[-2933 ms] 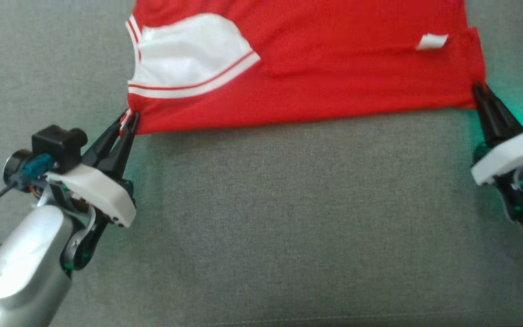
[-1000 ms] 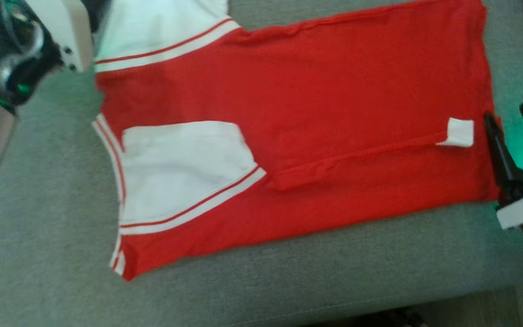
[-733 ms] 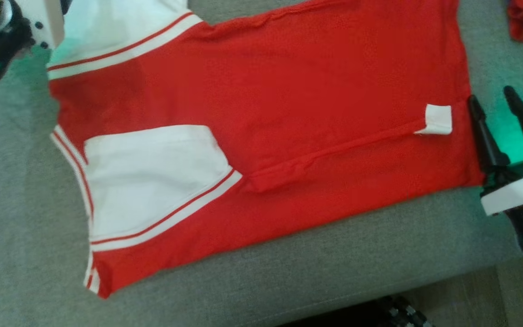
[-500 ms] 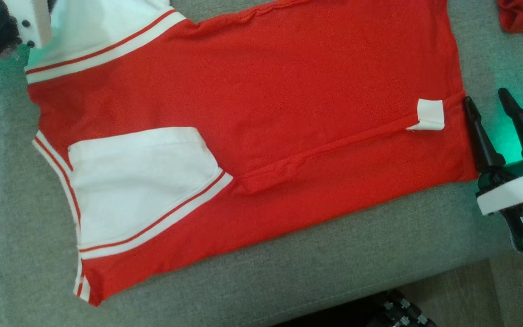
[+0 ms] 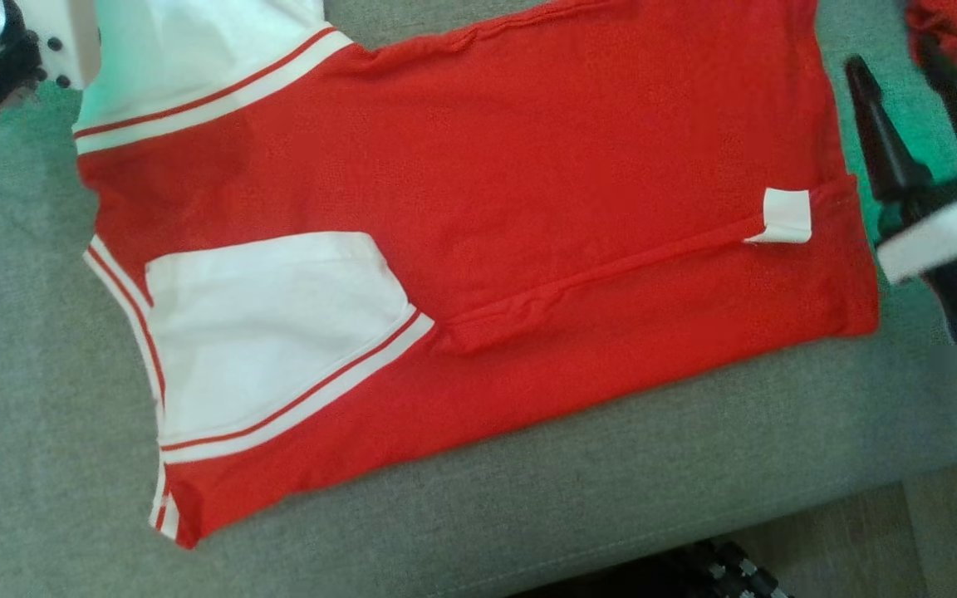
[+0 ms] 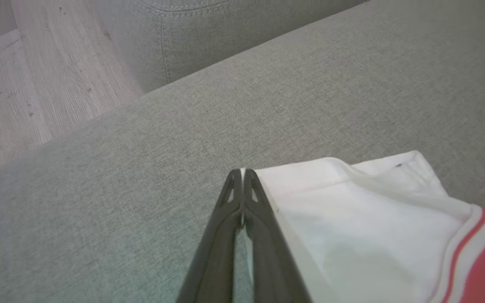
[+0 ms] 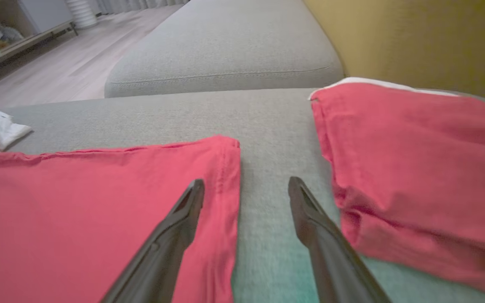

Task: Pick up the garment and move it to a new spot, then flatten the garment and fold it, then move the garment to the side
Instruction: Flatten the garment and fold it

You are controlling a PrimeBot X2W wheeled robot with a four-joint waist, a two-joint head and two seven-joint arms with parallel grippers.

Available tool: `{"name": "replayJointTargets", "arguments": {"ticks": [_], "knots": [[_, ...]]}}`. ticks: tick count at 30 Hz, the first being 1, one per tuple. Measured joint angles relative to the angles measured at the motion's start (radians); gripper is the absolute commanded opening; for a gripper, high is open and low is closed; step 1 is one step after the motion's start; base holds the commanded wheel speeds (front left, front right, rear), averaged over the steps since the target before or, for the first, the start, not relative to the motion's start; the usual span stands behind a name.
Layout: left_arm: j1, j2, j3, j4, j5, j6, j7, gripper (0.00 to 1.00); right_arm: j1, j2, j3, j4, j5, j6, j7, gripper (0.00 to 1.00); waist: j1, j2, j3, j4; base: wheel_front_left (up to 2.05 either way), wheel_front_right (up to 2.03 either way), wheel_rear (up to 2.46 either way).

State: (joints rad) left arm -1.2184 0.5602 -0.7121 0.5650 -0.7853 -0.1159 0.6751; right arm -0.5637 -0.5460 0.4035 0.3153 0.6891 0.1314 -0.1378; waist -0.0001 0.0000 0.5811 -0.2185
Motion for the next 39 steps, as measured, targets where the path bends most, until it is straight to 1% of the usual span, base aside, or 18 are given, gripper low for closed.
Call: {"name": "replayJointTargets", "arguments": {"ticks": [6, 11, 13, 14, 15, 19, 22, 23, 25, 27, 28, 29, 30, 32, 34, 35, 36, 39], "knots": [[-0.009, -0.001, -0.014, -0.029, -0.007, -0.008, 0.0, 0.0, -0.177, 0.0, 0.081, 0.12, 0.032, 0.0, 0.113, 1.0, 0.0, 0.0, 0.004, 0.021, 0.0, 0.0, 0.0], [-0.02, -0.003, -0.034, -0.042, -0.007, -0.008, 0.001, 0.0, -0.267, 0.004, 0.148, 0.182, 0.118, 0.0, 0.157, 1.0, 0.0001, 0.0, 0.021, 0.042, 0.0, 0.0, 0.0], [-0.036, -0.004, -0.036, -0.049, -0.007, -0.008, 0.001, 0.0, -0.293, 0.002, 0.175, 0.196, 0.149, 0.0, 0.166, 0.85, 0.0001, 0.0, 0.027, 0.05, 0.0, 0.0, 0.0], [-0.044, -0.005, -0.037, -0.051, -0.007, -0.008, 0.001, 0.0, -0.305, 0.0, 0.188, 0.202, 0.162, 0.0, 0.168, 0.8, 0.0001, 0.0, 0.03, 0.053, 0.0, 0.0, 0.0], [-0.05, -0.005, -0.037, -0.052, -0.007, -0.008, 0.001, 0.0, -0.318, -0.004, 0.202, 0.208, 0.17, 0.0, 0.174, 0.79, 0.0001, 0.0, 0.033, 0.056, 0.0, 0.0, 0.0], [-0.052, -0.005, -0.046, -0.053, -0.007, -0.009, 0.001, 0.0, -0.366, -0.03, 0.249, 0.237, 0.184, 0.0, 0.187, 0.8, 0.0001, 0.0, 0.038, 0.066, 0.0, 0.0, 0.0], [-0.052, -0.006, -0.059, -0.053, -0.007, -0.009, 0.0, 0.0, -0.401, -0.056, 0.284, 0.263, 0.184, 0.0, 0.216, 0.83, 0.0001, 0.0, 0.041, 0.071, 0.0, 0.0, 0.0], [-0.052, -0.006, -0.062, -0.053, -0.007, -0.009, 0.0, 0.0, -0.411, -0.064, 0.3, 0.269, 0.184, 0.0, 0.233, 0.89, 0.0002, 0.0, 0.041, 0.073, 0.0, 0.0, 0.0], [-0.052, -0.007, -0.064, -0.053, -0.007, -0.009, 0.0, 0.0, -0.423, -0.072, 0.323, 0.277, 0.184, 0.0, 0.265, 0.87, 0.0001, 0.0, 0.042, 0.076, 0.0, 0.0, 0.0], [-0.053, -0.007, -0.064, -0.053, -0.007, -0.009, 0.0, 0.0, -0.43, -0.075, 0.335, 0.278, 0.184, 0.0, 0.279, 0.79, 0.0001, 0.0, 0.043, 0.079, 0.0, 0.0, 0.0], [-0.053, -0.007, -0.065, -0.053, -0.007, -0.009, 0.0, 0.0, -0.436, -0.08, 0.343, 0.278, 0.184, 0.0, 0.287, 0.64, 0.0001, 0.0, 0.044, 0.081, 0.0, 0.0, 0.0], [-0.055, -0.007, -0.065, -0.053, -0.007, -0.009, -0.001, 0.0, -0.444, -0.086, 0.351, 0.277, 0.187, 0.0, 0.295, 0.64, 0.0001, 0.0, 0.045, 0.083, 0.0, 0.0, 0.0], [-0.056, -0.007, -0.066, -0.053, -0.007, -0.009, -0.003, 0.0, -0.453, -0.092, 0.36, 0.278, 0.196, 0.0, 0.308, 0.57, 0.0001, 0.0, 0.047, 0.085, 0.0, 0.0, 0.0], [-0.061, -0.008, -0.067, -0.053, -0.016, -0.009, -0.007, 0.0, -0.468, -0.097, 0.37, 0.278, 0.214, 0.0, 0.331, 0.58, 0.0001, 0.0, 0.048, 0.089, 0.0, 0.0, 0.0], [-0.067, -0.008, -0.068, -0.053, -0.017, -0.009, -0.008, 0.0, -0.474, -0.1, 0.374, 0.277, 0.232, 0.0, 0.343, 0.35, 0.0002, 0.0, 0.048, 0.092, 0.0, 0.0, 0.0], [-0.067, -0.008, -0.068, -0.053, -0.017, -0.009, -0.008, 0.0, -0.474, -0.1, 0.378, 0.276, 0.242, 0.0, 0.352, 0.06, 0.0001, 0.0, 0.048, 0.093, 0.0, 0.0, 0.0], [-0.067, -0.008, -0.069, -0.053, -0.017, -0.009, -0.008, 0.0, -0.474, -0.1, 0.383, 0.271, 0.248, 0.0, 0.353, 0.0, 0.0001, 0.0, 0.047, 0.093, 0.0, 0.0, 0.0], [-0.067, -0.008, -0.07, -0.053, -0.025, -0.014, -0.03, 0.0, -0.474, -0.105, 0.391, 0.262, 0.251, 0.0, 0.331, 0.0, 0.0002, 0.0, 0.044, 0.096, 0.0, 0.0, 0.0]]}}
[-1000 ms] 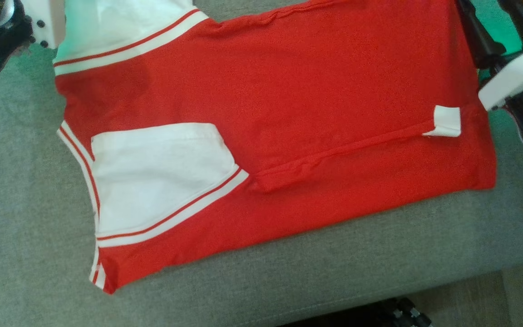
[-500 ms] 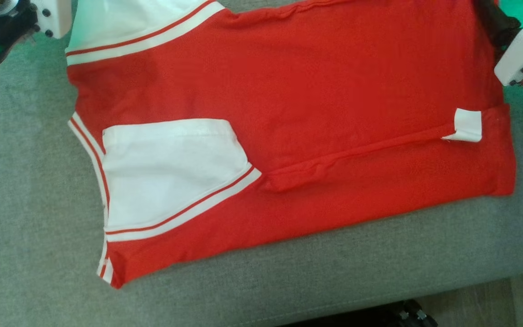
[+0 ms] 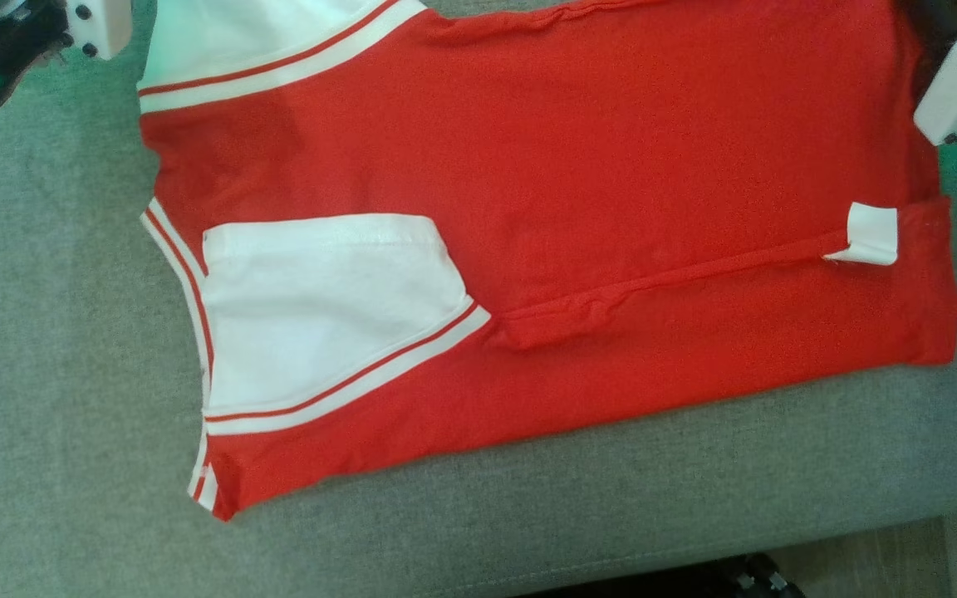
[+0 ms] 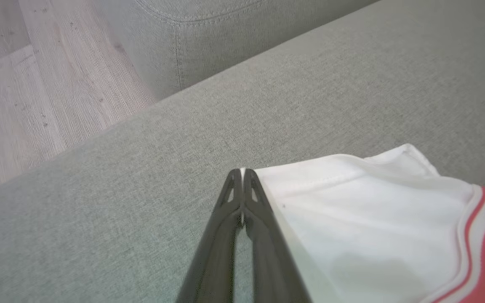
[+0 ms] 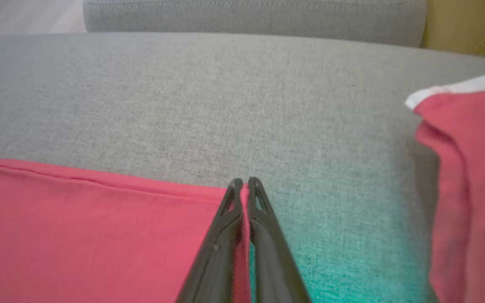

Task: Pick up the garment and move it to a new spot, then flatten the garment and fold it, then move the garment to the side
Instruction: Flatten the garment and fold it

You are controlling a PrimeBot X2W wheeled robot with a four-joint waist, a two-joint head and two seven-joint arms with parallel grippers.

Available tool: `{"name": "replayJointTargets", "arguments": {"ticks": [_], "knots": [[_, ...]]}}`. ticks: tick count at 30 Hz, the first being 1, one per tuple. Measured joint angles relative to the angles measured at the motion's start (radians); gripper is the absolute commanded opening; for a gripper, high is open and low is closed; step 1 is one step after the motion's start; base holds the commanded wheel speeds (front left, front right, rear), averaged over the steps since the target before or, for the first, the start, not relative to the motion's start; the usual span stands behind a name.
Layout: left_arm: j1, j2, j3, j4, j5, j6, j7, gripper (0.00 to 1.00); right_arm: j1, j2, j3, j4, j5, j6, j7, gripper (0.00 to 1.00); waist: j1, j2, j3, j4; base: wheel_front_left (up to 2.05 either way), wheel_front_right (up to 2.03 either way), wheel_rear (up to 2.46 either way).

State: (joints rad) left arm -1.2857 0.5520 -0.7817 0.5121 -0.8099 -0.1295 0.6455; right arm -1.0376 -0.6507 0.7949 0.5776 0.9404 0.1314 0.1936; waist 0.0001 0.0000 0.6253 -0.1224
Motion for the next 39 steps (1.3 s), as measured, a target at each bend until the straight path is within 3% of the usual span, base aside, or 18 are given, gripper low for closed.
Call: {"name": "replayJointTargets", "arguments": {"ticks": [12, 21, 30, 39], "knots": [[-0.066, 0.015, -0.019, -0.114, -0.056, -0.003, -0.158, 0.0, -0.028, -0.026, -0.054, 0.025, 0.012, 0.0, -0.252, 0.0, 0.0, 0.0, -0.051, 0.029, 0.0, 0.0, 0.0], [0.09, 0.16, -0.066, -0.347, -0.099, 0.002, -0.203, 0.0, 0.157, -0.099, -0.067, -0.014, 0.076, 0.0, -0.346, 0.0, -0.0001, 0.0001, -0.115, 0.075, 0.0, 0.0, 0.0], [0.405, 0.282, -0.099, -0.631, -0.123, 0.128, -0.298, 0.0, 0.341, -0.146, -0.12, -0.067, 0.098, 0.0, -0.421, 0.0, -0.0003, 0.0001, -0.162, 0.131, 0.0, 0.0, 0.0], [0.589, 0.314, -0.142, -0.754, -0.122, 0.216, -0.382, 0.0, 0.484, -0.156, -0.197, -0.119, 0.047, 0.0, -0.441, 0.0, -0.0002, 0.0001, -0.179, 0.155, 0.0, 0.0, 0.0]]}}
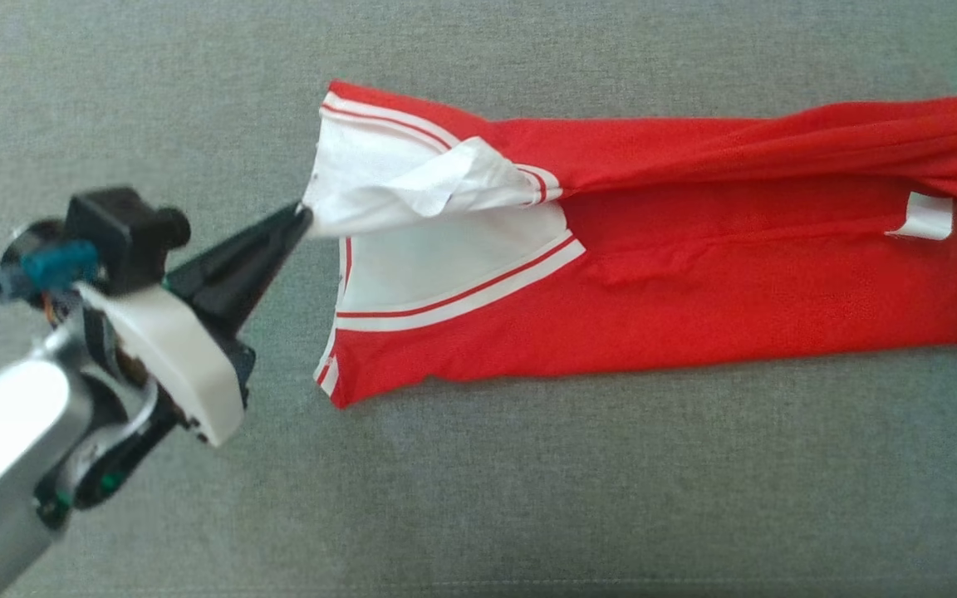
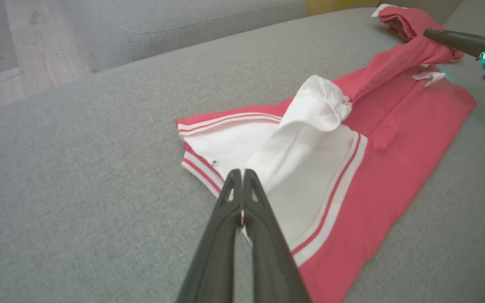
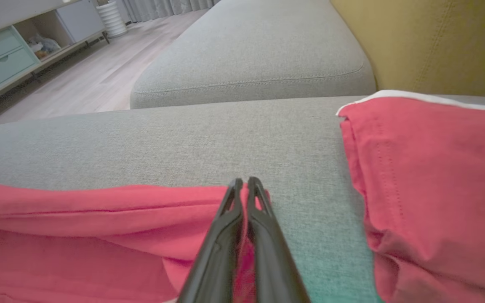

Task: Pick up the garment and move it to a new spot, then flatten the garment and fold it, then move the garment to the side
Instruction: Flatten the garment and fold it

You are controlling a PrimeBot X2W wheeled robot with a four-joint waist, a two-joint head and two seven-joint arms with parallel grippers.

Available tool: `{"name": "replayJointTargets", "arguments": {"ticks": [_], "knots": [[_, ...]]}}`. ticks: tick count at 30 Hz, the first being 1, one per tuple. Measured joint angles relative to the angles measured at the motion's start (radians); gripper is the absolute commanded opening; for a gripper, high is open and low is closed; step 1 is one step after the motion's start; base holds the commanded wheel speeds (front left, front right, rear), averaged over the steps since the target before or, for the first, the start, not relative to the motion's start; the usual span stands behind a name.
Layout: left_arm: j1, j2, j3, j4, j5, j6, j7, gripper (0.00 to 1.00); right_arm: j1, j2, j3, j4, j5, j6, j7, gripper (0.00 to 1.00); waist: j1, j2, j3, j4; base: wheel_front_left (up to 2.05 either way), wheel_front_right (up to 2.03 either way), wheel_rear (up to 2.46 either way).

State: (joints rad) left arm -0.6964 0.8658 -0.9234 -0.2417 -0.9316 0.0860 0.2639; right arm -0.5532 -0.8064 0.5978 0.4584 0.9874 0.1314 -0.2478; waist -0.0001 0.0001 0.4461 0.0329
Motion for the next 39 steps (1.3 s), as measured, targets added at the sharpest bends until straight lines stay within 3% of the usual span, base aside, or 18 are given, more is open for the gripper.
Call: {"name": "replayJointTargets", "arguments": {"ticks": [9, 10, 11, 12, 13, 14, 16, 17, 23, 29, 33, 39], "knots": [[0.029, 0.001, -0.016, -0.011, 0.007, 0.02, -0.023, 0.0, 0.057, 0.002, -0.071, -0.032, -0.048, 0.0, 0.0, 0.0, 0.0002, 0.0, 0.002, 0.001, 0.0, 0.0, 0.0], [0.029, 0.001, -0.016, -0.011, 0.007, 0.021, -0.025, 0.0, 0.064, 0.002, -0.078, -0.036, -0.052, 0.0, 0.0, 0.06, 0.0002, 0.0, 0.002, 0.001, 0.0, 0.0, 0.0], [0.03, 0.001, -0.016, -0.012, 0.007, 0.023, -0.028, 0.0, 0.075, 0.002, -0.089, -0.041, -0.058, 0.0, 0.0, 0.2, 0.0002, 0.0, 0.001, 0.0, 0.0, 0.0, 0.0], [0.032, 0.001, -0.017, -0.013, 0.007, 0.03, -0.029, 0.0, 0.085, 0.004, -0.096, -0.044, -0.061, 0.0, 0.0, 0.28, 0.0002, 0.0, -0.001, -0.001, 0.0, 0.0, 0.0], [0.037, 0.001, -0.017, -0.013, 0.007, 0.033, -0.03, 0.0, 0.098, 0.006, -0.103, -0.048, -0.063, 0.0, 0.0, 0.47, 0.0002, 0.0, -0.003, -0.001, 0.0, 0.0, 0.0], [0.046, 0.0, -0.019, -0.014, 0.009, 0.039, -0.038, 0.0, 0.112, 0.01, -0.112, -0.051, -0.064, 0.0, 0.0, 1.0, 0.0002, -0.0001, -0.007, -0.002, 0.0, 0.0, 0.0], [0.072, -0.001, -0.027, -0.014, 0.014, 0.048, -0.047, 0.84, 0.146, 0.019, -0.136, -0.052, -0.064, 0.0, 0.0, 1.0, 0.0002, 0.0, -0.016, -0.004, 0.0, 0.0, 0.0], [0.087, -0.004, -0.032, -0.013, 0.017, 0.054, -0.056, 1.0, 0.166, 0.026, -0.153, -0.051, -0.064, 0.0, 0.0, 1.0, 0.0002, 0.0, -0.022, -0.004, 0.0, 0.0, 0.0], [0.172, -0.058, -0.044, 0.014, 0.045, 0.11, -0.188, 1.0, 0.303, 0.091, -0.317, -0.078, -0.106, 0.0, 0.0, 1.0, 0.0001, 0.0, -0.065, -0.007, 0.0, 0.0, 0.0], [0.242, -0.172, -0.002, 0.122, 0.141, 0.268, -0.442, 1.0, 0.439, 0.241, -0.512, -0.138, -0.213, 0.0, -0.002, 1.0, 0.0, 0.0, -0.117, -0.001, 0.0, 0.0, 0.0], [0.319, -0.288, 0.048, 0.191, 0.186, 0.356, -0.509, 1.0, 0.473, 0.355, -0.613, -0.127, -0.281, 0.0, -0.003, 1.0, 0.0, 0.0, -0.144, 0.018, 0.0, 0.0, 0.0], [0.409, -0.464, 0.149, 0.192, 0.341, 0.364, -0.516, 1.0, 0.454, 0.444, -0.697, -0.056, -0.364, 0.0, 0.003, 1.0, 0.0, 0.0, -0.166, 0.071, 0.0, 0.0, 0.0]]}}
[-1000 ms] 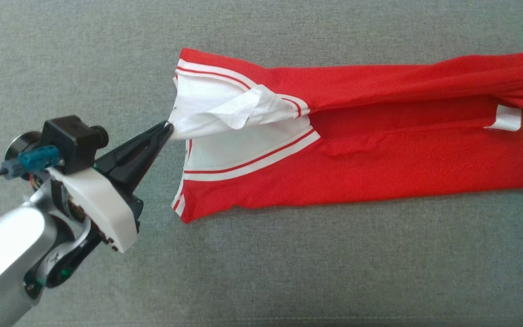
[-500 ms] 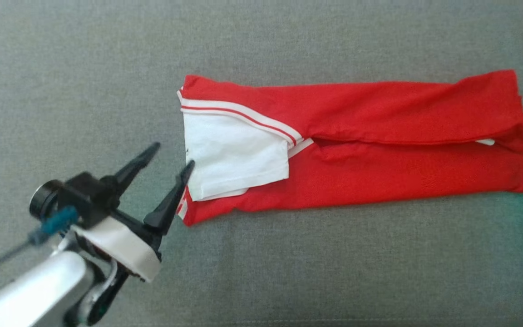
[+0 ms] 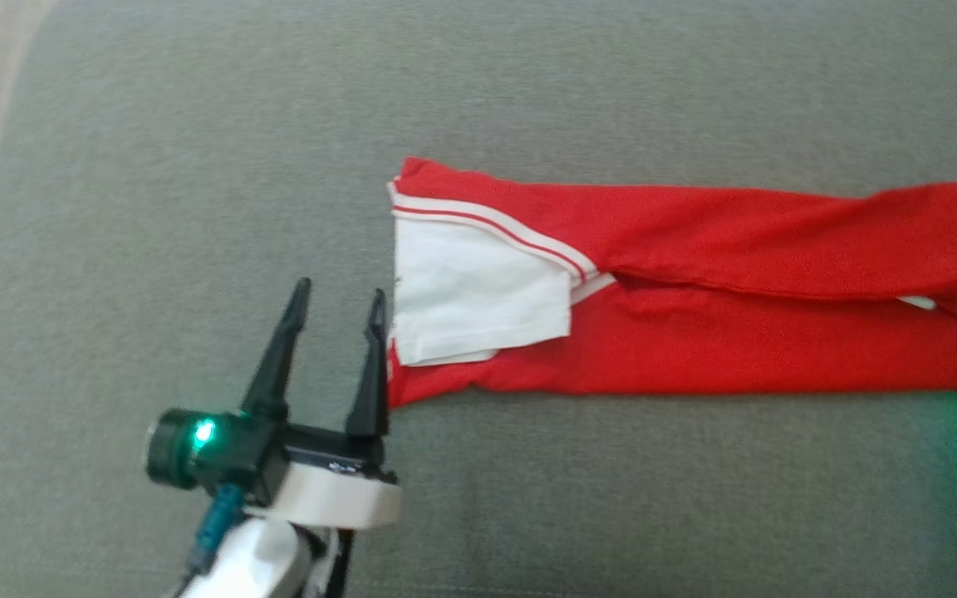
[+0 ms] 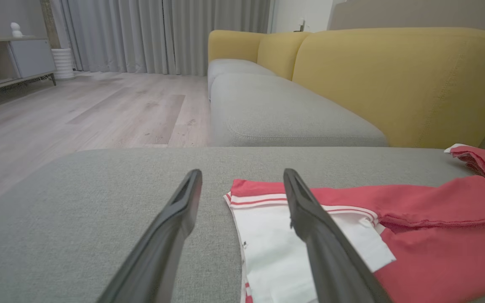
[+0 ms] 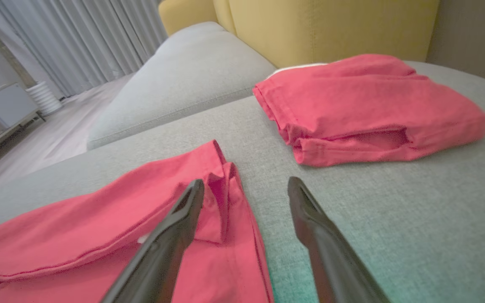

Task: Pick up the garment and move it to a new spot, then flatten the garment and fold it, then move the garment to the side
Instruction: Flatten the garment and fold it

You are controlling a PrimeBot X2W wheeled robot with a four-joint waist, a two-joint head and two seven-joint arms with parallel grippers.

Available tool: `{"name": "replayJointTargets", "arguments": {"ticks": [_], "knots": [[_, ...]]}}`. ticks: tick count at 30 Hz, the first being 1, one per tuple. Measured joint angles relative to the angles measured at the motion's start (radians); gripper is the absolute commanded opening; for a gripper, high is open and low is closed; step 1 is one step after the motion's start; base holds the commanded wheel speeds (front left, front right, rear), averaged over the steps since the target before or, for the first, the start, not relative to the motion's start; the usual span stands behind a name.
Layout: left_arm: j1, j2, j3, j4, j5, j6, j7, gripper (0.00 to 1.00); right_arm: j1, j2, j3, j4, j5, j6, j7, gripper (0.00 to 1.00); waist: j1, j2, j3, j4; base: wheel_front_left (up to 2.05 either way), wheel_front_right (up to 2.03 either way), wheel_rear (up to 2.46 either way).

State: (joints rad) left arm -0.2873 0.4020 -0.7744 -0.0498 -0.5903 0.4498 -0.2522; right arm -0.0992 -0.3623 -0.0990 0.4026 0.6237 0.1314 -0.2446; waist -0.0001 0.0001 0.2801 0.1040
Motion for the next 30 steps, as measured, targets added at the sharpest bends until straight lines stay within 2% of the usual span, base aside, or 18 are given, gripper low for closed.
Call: {"name": "replayJointTargets", "arguments": {"ticks": [5, 13, 14, 15, 16, 17, 25, 30], "knots": [[0.07, -0.103, 0.068, 0.007, 0.095, -0.06, 0.0, 1.0, -0.046, 0.017, -0.078, 0.102, -0.054, 0.0, 0.037, 1.0, 0.0001, 0.0, -0.011, 0.05, 0.0, 0.0, 0.0], [0.107, -0.173, 0.165, 0.03, 0.199, -0.151, 0.0, 1.0, -0.119, 0.041, -0.097, 0.257, -0.08, 0.0, 0.126, 1.0, 0.0001, 0.0, -0.031, 0.095, 0.0, 0.0, 0.0], [0.116, -0.179, 0.173, 0.034, 0.207, -0.156, 0.0, 1.0, -0.119, 0.041, -0.092, 0.266, -0.079, 0.0, 0.139, 0.87, 0.0001, 0.0, -0.034, 0.098, 0.0, 0.0, 0.0], [0.126, -0.185, 0.185, 0.037, 0.214, -0.166, 0.0, 1.0, -0.121, 0.041, -0.087, 0.272, -0.079, 0.0, 0.145, 0.62, 0.0, 0.0, -0.038, 0.1, 0.0, 0.0, 0.0], [0.137, -0.192, 0.198, 0.038, 0.221, -0.174, 0.0, 1.0, -0.123, 0.041, -0.081, 0.277, -0.078, 0.0, 0.151, 0.24, 0.0001, 0.0, -0.041, 0.101, 0.0, 0.0, 0.0], [0.146, -0.196, 0.203, 0.039, 0.227, -0.18, 0.0, 1.0, -0.128, 0.041, -0.072, 0.28, -0.075, 0.0, 0.153, 0.0, 0.0, 0.0, -0.045, 0.101, 0.0, 0.0, 0.0], [0.175, -0.232, 0.264, 0.051, 0.27, -0.233, 0.0, 1.0, -0.14, 0.03, -0.046, 0.288, -0.033, 0.0, 0.116, 0.0, 0.0001, 0.0, -0.063, 0.085, 0.0, 0.0, 0.0], [0.189, -0.243, 0.297, 0.052, 0.293, -0.264, 0.0, 1.0, -0.136, -0.055, -0.066, 0.278, 0.004, 0.0, 0.112, 0.0, 0.0001, 0.0, -0.071, 0.062, 0.0, 0.0, 0.0]]}}
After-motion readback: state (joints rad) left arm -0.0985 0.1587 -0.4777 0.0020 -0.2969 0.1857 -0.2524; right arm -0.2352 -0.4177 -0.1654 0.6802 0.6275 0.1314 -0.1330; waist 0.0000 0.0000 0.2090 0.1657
